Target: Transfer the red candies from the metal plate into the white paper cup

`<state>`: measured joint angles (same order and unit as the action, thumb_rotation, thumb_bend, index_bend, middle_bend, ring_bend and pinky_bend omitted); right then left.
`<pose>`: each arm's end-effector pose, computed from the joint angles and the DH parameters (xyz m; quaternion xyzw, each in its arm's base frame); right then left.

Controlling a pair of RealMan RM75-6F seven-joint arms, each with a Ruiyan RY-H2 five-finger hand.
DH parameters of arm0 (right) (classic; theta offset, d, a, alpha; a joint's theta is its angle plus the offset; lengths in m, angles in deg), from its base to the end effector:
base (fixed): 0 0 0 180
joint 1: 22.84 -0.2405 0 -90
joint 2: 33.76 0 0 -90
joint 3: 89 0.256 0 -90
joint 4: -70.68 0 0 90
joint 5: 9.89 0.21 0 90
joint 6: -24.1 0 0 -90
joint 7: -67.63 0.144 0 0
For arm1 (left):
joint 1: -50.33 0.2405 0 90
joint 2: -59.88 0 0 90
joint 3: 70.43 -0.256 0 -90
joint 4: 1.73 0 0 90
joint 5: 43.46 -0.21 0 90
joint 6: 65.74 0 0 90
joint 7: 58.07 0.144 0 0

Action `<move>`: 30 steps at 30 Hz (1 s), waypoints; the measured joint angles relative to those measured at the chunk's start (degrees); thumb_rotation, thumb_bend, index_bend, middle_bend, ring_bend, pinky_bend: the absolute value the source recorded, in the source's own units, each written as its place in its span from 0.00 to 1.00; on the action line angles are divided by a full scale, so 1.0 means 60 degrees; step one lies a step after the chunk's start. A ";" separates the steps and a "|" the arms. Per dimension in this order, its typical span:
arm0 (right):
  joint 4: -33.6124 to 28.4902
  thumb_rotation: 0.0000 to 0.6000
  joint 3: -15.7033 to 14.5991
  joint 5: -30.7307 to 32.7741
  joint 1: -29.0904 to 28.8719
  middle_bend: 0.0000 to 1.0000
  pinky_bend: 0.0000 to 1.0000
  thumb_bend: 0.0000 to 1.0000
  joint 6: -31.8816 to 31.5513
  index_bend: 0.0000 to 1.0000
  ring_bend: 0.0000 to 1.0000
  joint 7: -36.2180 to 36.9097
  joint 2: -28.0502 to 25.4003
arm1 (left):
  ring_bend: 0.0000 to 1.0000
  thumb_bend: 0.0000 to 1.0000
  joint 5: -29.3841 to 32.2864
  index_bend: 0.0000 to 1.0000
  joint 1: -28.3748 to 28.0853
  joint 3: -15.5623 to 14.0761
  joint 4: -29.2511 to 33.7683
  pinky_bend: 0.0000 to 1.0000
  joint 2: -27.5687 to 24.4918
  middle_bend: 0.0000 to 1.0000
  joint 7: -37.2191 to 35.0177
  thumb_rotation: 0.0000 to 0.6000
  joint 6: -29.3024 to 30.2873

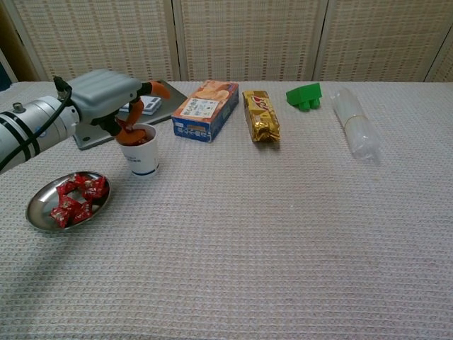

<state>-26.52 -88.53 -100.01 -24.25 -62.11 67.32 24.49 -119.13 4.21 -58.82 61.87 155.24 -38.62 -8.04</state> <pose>-0.3043 -0.1530 0.1764 0.6126 -0.3896 0.3710 0.5791 -0.1508 0.3942 -0.0118 -0.7611 -0.2157 -0.3709 0.4864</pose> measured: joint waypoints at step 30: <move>-0.0004 1.00 0.0002 0.0001 -0.0019 0.00 0.00 0.06 0.0051 0.00 0.00 -0.0076 0.0034 | 0.02 0.31 -0.0392 0.00 0.0477 -0.0138 0.1772 0.41 -0.0950 0.03 -0.1326 1.00 0.0820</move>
<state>-26.55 -88.52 -100.01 -24.36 -61.80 66.86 24.70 -121.48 7.08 -59.65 72.50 149.54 -46.57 -3.12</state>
